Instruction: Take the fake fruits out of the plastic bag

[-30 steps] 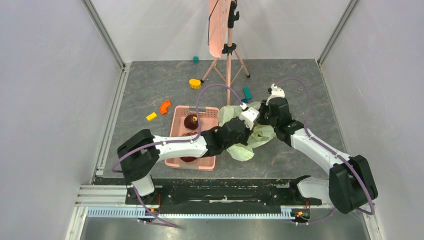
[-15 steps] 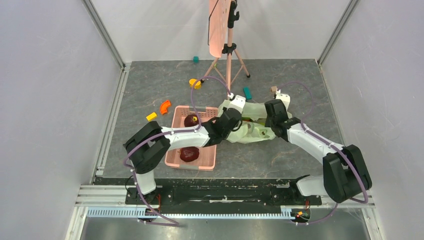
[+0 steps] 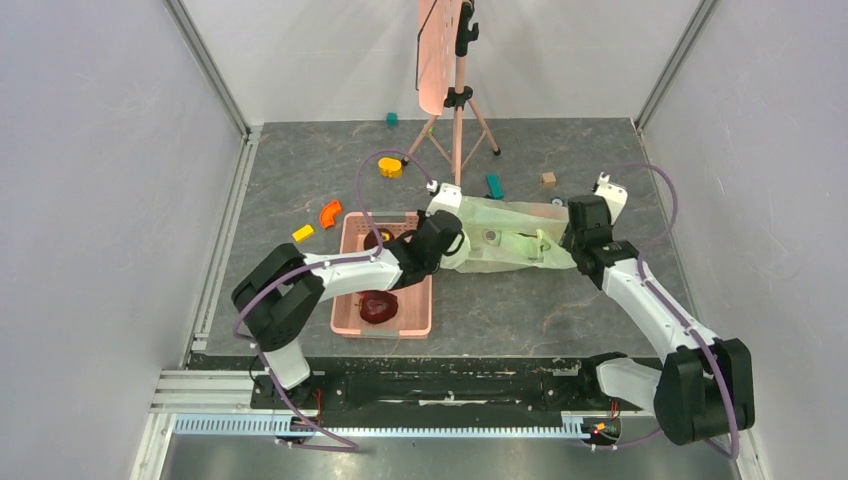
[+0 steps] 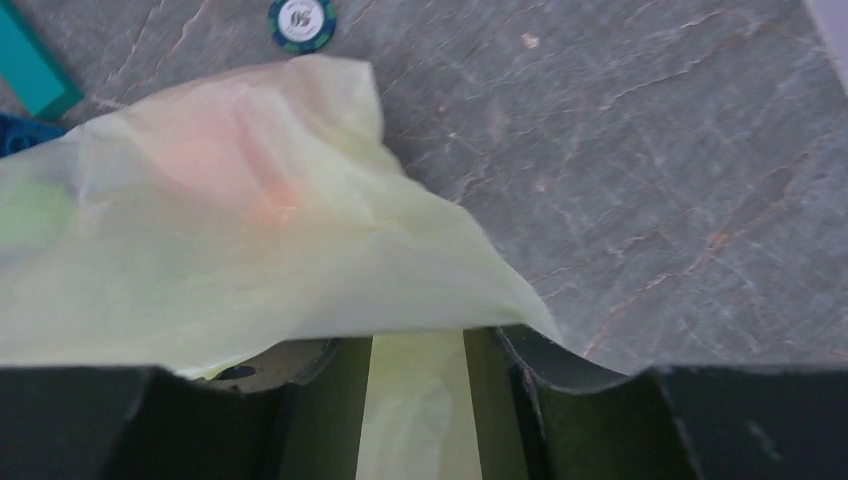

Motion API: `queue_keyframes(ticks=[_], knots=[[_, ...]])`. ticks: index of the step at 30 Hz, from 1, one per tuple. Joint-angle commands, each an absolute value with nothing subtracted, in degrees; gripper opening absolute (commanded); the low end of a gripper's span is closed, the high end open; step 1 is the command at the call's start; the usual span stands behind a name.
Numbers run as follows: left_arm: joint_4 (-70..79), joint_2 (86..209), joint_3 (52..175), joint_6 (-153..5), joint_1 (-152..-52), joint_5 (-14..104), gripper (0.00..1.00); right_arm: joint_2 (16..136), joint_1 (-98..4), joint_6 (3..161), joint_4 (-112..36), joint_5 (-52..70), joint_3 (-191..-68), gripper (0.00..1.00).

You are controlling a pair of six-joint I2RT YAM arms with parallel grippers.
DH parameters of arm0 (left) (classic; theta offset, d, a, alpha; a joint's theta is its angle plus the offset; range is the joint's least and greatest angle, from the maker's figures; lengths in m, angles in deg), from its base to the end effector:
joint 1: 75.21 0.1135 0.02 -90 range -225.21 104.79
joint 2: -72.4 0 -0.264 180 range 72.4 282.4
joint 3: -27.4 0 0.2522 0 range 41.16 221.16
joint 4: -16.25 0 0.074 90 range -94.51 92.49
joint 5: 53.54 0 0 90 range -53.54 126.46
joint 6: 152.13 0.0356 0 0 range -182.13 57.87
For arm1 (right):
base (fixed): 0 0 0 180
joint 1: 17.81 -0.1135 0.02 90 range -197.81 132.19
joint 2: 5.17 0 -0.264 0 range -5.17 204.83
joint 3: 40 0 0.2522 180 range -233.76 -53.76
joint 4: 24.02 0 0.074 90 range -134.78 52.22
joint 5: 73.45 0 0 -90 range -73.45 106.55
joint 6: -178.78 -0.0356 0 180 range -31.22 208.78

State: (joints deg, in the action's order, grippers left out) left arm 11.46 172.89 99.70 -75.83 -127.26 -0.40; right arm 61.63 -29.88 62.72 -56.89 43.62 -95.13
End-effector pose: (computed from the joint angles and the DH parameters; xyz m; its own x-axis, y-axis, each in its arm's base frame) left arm 0.2483 -0.2836 0.1982 -0.4014 0.2065 -0.8923 0.2330 0.9652 0.1186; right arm 0.2364 0.0340 0.2310 -0.5586 0.2806 -0.7805 0.4190 0.9076 0.0264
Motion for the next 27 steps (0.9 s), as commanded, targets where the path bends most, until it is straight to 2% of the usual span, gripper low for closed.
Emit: queue_keyframes(ticks=[1, 6, 11, 16, 19, 21, 27], knots=[[10.7, 168.1, 97.5, -76.3, -125.0, -6.5, 0.02, 58.2, -26.8, 63.3, -58.7, 47.4, -94.7, 0.42], [12.7, 166.1, 95.2, -75.7, -124.9, -2.2, 0.02, 56.1, -24.5, 63.7, -58.3, 45.0, -93.9, 0.42], [15.4, 163.2, 94.9, -75.1, -125.4, 9.4, 0.02, 50.2, -24.6, 68.2, -50.6, 31.9, -92.0, 0.4], [11.9, 156.5, 95.7, -76.2, -125.4, 14.5, 0.06, 43.1, -24.6, 70.0, -47.3, 23.6, -93.5, 0.44], [4.8, 151.9, 98.2, -76.3, -125.4, 15.5, 0.18, 42.0, -24.6, 70.9, -48.6, 20.9, -96.2, 0.46], [-1.8, 149.9, 100.5, -76.4, -125.4, 14.7, 0.3, 41.9, -24.6, 71.1, -49.8, 19.7, -97.6, 0.46], [-13.1, 142.6, 103.6, -75.4, -125.4, 13.1, 0.46, 41.5, -24.6, 72.3, -48.4, 11.2, -98.2, 0.47]])
